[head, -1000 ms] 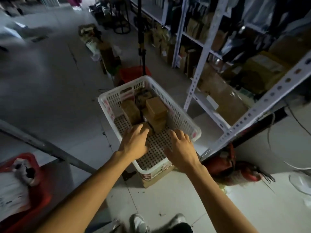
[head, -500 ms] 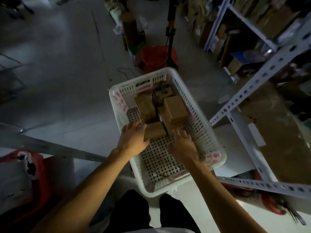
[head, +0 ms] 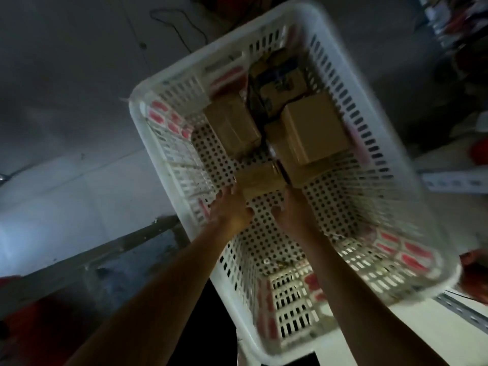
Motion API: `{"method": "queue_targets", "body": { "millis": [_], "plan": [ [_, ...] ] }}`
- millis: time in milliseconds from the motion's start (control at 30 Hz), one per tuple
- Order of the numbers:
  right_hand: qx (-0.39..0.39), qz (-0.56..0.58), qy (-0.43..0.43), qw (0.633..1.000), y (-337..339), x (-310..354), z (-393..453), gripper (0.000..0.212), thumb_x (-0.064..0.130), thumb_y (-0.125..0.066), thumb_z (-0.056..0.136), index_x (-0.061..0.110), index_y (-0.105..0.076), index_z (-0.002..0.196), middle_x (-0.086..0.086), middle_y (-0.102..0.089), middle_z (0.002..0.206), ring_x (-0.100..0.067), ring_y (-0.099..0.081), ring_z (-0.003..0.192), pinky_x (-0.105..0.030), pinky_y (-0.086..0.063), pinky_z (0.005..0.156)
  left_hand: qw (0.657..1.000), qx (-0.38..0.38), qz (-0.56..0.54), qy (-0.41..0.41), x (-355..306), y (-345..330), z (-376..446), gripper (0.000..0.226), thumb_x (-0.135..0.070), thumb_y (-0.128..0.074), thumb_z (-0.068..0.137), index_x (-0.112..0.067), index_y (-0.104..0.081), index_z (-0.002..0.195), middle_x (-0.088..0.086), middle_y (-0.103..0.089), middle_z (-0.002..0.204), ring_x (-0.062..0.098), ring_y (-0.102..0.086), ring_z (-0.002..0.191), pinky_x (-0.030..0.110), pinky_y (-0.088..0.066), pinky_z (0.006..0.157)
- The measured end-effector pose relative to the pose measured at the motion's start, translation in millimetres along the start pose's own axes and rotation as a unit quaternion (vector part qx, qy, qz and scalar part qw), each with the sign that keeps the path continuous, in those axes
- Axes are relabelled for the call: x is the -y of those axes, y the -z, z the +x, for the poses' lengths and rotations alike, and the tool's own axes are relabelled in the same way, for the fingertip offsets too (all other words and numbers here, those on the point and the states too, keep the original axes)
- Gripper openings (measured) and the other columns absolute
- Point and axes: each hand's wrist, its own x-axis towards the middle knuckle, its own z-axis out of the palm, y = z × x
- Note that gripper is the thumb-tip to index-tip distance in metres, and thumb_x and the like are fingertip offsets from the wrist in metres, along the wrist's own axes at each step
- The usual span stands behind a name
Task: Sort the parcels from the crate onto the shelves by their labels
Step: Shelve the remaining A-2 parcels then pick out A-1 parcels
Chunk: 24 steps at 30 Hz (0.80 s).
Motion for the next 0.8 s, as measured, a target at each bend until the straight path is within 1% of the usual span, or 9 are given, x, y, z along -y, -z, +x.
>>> {"method": "queue_targets", "body": {
  "millis": [167,233,333,467,567,633,700,767,800],
  "plan": [
    [-0.032,-0.029,0.027,0.999,-31,-8,56,0.086,0.026,-0.063,0.093,0.01,-0.011,0.159,-0.015,-0.025,0.162,-0.032,-0.033,0.144,-0.042,-0.042,0.109,0.992,-0.005,-0.112,0.056,6,-21,69,0.08,-0.033,-0.059,0.09,-0.014,-0.014,0.154,0.016,-0.041,0.146,0.036,-0.048,0.128,0.045,-0.049,0.097],
    [-0.032,-0.017,0.014,0.999,-40,-9,67,0.089,0.024,-0.066,0.092,0.01,-0.01,0.159,-0.014,-0.025,0.162,-0.033,-0.032,0.144,-0.043,-0.043,0.107,0.982,-0.005,-0.176,0.074,2,-23,87,0.079,-0.032,-0.058,0.088,-0.016,-0.016,0.154,0.012,-0.046,0.143,0.033,-0.053,0.123,0.037,-0.051,0.088],
    [-0.058,0.051,-0.003,0.997,-48,-9,74,0.092,0.023,-0.072,0.087,0.006,-0.014,0.158,-0.017,-0.031,0.158,-0.034,-0.035,0.142,-0.044,-0.042,0.108,0.96,-0.025,-0.27,0.072,-1,-24,97,0.079,-0.033,-0.065,0.08,-0.019,-0.028,0.149,0.001,-0.05,0.136,0.021,-0.057,0.113,0.033,-0.055,0.085],
    [-0.052,0.116,-0.013,0.992,-44,-15,64,0.093,0.019,-0.074,0.085,0.007,-0.017,0.158,-0.017,-0.028,0.158,-0.032,-0.032,0.144,-0.04,-0.036,0.115,0.936,-0.02,-0.343,0.076,-2,-16,75,0.086,-0.034,-0.081,0.071,-0.016,-0.036,0.142,-0.002,-0.051,0.129,0.011,-0.053,0.105,0.013,-0.042,0.064],
    [-0.037,0.15,0.0,0.988,-29,-21,30,0.086,0.019,-0.074,0.085,0.012,-0.026,0.155,-0.012,-0.037,0.149,-0.028,-0.042,0.134,-0.036,-0.043,0.107,0.939,-0.009,-0.339,0.06,-9,-1,34,0.069,-0.029,-0.074,0.085,-0.016,-0.032,0.138,-0.006,-0.048,0.119,0.012,-0.053,0.111,0.009,-0.036,0.064],
    [-0.033,0.168,-0.003,0.985,-14,-26,5,0.075,0.021,-0.075,0.085,0.014,-0.037,0.149,-0.011,-0.044,0.138,-0.026,-0.049,0.124,-0.033,-0.046,0.096,0.943,-0.013,-0.331,0.04,-17,11,-3,0.053,-0.024,-0.065,0.093,-0.012,-0.033,0.133,-0.005,-0.05,0.112,0.002,-0.052,0.091,-0.003,-0.029,0.069],
    [-0.042,0.18,0.001,0.983,5,-27,-19,0.066,0.02,-0.076,0.085,0.011,-0.045,0.143,-0.01,-0.048,0.131,-0.023,-0.051,0.118,-0.029,-0.043,0.09,0.942,-0.043,-0.333,0.006,-28,22,-42,0.046,-0.024,-0.062,0.096,-0.006,-0.035,0.127,0.001,-0.056,0.111,-0.008,-0.04,0.074,-0.009,-0.01,0.059],
    [-0.047,0.214,0.014,0.976,27,-24,-44,0.062,0.019,-0.075,0.086,0.012,-0.046,0.14,-0.006,-0.052,0.128,-0.018,-0.052,0.116,-0.027,-0.041,0.088,0.936,-0.075,-0.343,-0.029,-38,29,-77,0.042,-0.022,-0.064,0.095,-0.006,-0.038,0.124,0.004,-0.058,0.114,-0.012,-0.039,0.078,-0.013,-0.009,0.057],
    [-0.05,0.232,0.023,0.971,38,-23,-56,0.061,0.018,-0.075,0.086,0.013,-0.045,0.139,-0.004,-0.054,0.128,-0.016,-0.053,0.115,-0.027,-0.042,0.088,0.931,-0.097,-0.349,-0.043,-43,30,-92,0.039,-0.022,-0.065,0.095,-0.011,-0.039,0.122,0.003,-0.057,0.116,-0.012,-0.042,0.082,-0.016,-0.011,0.062]
  ]
}}
